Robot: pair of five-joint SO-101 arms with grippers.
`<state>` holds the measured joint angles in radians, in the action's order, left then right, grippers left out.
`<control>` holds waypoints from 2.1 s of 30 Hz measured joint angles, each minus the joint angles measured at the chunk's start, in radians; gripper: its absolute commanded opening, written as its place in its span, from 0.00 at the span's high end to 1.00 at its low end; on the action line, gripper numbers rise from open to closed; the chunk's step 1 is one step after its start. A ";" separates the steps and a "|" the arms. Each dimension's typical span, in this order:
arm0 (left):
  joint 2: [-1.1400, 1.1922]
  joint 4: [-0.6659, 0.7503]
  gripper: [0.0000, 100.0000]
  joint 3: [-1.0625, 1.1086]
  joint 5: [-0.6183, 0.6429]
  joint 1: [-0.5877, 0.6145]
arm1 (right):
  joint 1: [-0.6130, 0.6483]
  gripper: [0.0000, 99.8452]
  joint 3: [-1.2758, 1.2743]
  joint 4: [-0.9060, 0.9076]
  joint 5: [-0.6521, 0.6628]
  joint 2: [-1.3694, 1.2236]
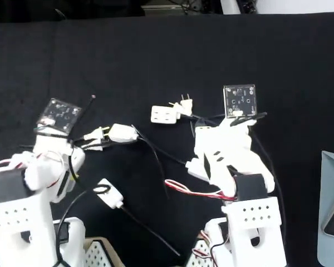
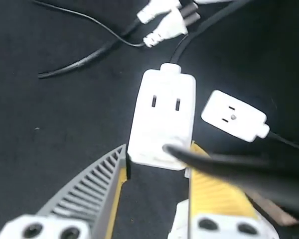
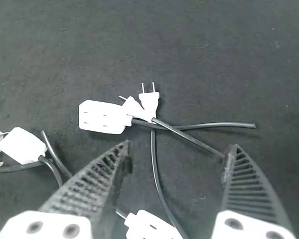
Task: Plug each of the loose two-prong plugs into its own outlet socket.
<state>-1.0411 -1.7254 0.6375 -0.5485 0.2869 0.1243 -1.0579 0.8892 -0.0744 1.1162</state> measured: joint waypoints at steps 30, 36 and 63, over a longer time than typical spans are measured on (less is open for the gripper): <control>0.661 0.810 0.81 -0.043 0.221 -0.127 | -0.002 0.71 0.000 0.000 0.000 0.000; 0.819 1.030 0.63 -0.043 0.227 -0.141 | -0.002 0.71 0.000 0.000 0.000 0.000; 0.647 0.770 0.65 0.071 0.209 0.031 | 0.026 0.71 0.000 0.000 0.000 0.000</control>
<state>-0.3936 -0.9551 0.7081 -0.3399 0.3176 0.1504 -1.0579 0.8892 -0.0744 1.1162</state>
